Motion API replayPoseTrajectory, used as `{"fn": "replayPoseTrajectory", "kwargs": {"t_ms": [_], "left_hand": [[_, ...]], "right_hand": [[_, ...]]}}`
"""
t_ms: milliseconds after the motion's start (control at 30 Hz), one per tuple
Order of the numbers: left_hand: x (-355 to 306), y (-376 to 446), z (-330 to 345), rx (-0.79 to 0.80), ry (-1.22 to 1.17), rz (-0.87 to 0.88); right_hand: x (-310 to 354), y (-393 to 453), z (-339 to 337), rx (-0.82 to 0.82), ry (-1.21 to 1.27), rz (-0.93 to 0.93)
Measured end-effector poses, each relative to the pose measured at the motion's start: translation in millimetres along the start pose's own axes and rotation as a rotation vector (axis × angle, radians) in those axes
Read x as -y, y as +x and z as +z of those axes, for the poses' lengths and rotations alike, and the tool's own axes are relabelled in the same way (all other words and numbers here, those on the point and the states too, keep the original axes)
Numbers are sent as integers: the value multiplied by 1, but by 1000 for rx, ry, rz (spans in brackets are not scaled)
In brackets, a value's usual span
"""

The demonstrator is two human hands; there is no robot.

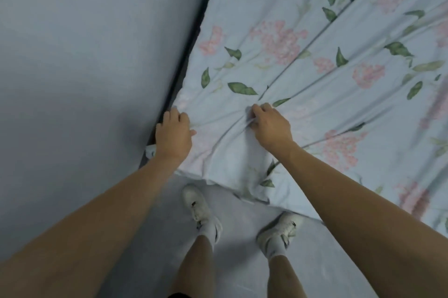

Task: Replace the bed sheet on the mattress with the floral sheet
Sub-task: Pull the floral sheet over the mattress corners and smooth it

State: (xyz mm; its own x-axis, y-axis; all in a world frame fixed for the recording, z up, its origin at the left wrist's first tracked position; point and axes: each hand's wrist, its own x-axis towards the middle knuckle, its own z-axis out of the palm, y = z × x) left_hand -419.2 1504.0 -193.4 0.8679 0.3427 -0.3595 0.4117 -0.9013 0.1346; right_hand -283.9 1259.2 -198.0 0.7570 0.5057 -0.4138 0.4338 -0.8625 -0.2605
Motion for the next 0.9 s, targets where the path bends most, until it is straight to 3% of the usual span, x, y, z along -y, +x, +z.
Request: {"fn": "replayPoseTrajectory", "kwargs": {"t_ms": [133,233,467,533,633,733,833,900], "left_hand": [[11,20,-5,41,68,47],[16,44,-25,50,97,99],[22,170,-126,-247,-74,41],[19,190,-140,-201,-91,34],[21,196,-135,42,-217,-13],[28,181,-122,242,-391,-95],[24,163,-109,109,-318,-66],[21,156,-96,81,-342,-30]], "right_hand": [[8,18,-8,61,-83,27],[21,31,-27,-1,-81,-1],[44,121,-100,-299,14,44],[43,133,-108,-232,7,24],[44,131,-103,-37,-196,-28],[43,120,-94,-45,-118,-29],[42,107,-84,-290,-109,-59],[42,101,-74,-302,-114,-145]]}}
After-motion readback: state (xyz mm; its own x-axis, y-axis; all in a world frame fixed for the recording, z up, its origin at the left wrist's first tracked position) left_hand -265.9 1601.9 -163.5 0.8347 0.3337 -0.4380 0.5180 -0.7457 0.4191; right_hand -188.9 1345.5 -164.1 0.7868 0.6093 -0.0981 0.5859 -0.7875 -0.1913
